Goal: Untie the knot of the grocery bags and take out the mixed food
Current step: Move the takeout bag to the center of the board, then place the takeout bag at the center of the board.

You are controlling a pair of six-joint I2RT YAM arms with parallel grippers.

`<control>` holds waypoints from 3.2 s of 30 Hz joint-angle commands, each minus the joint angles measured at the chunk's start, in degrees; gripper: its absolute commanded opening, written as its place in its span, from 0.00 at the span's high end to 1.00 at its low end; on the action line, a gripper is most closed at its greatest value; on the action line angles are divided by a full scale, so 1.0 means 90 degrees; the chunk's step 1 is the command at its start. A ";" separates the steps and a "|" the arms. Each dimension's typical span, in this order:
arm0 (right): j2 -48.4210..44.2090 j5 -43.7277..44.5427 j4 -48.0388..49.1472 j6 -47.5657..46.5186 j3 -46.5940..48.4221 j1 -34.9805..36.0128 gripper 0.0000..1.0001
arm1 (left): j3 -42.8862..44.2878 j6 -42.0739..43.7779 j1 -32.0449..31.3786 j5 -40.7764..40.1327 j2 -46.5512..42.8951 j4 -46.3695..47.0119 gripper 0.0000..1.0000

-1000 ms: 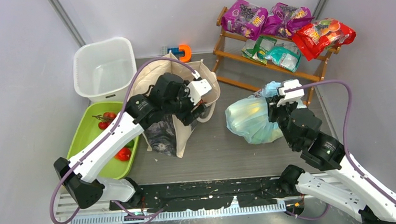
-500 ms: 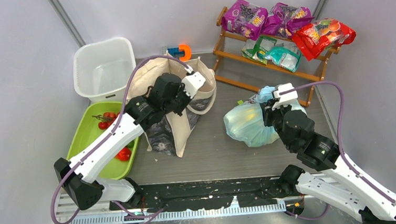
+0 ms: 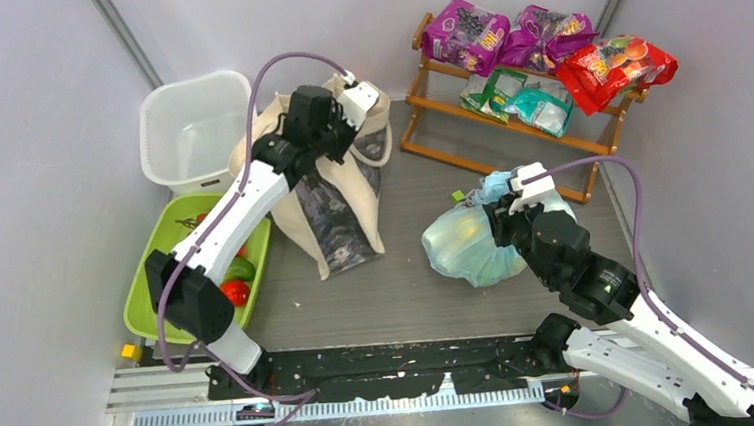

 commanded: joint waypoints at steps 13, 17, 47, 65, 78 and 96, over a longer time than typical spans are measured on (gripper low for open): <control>-0.0040 -0.0751 0.0475 0.0190 0.0109 0.0025 0.95 | 0.4821 0.0583 0.1017 0.0307 0.2950 0.0678 1.00; 0.0064 -0.0961 0.0469 0.0228 0.0192 0.0025 0.95 | 0.5576 0.0254 0.1166 0.0038 0.3491 0.0838 1.00; 0.1465 -0.0635 0.2540 0.1428 0.0033 0.1284 0.95 | -0.1148 -0.2686 0.1610 0.1529 -0.3250 -0.0295 0.00; 0.3739 0.0454 0.3265 0.1659 0.0582 0.1932 0.69 | -0.3586 -0.2257 0.1716 0.0860 -0.4657 0.1028 0.00; 0.3412 0.0480 0.2665 0.1177 0.0555 0.1910 0.06 | -0.3656 -0.1940 0.1415 0.0965 -0.4648 0.1005 0.01; 0.1528 -0.2422 0.1021 0.0851 0.0338 0.0096 0.00 | -0.4297 -0.3889 -0.1435 0.0336 -0.4924 0.1214 0.12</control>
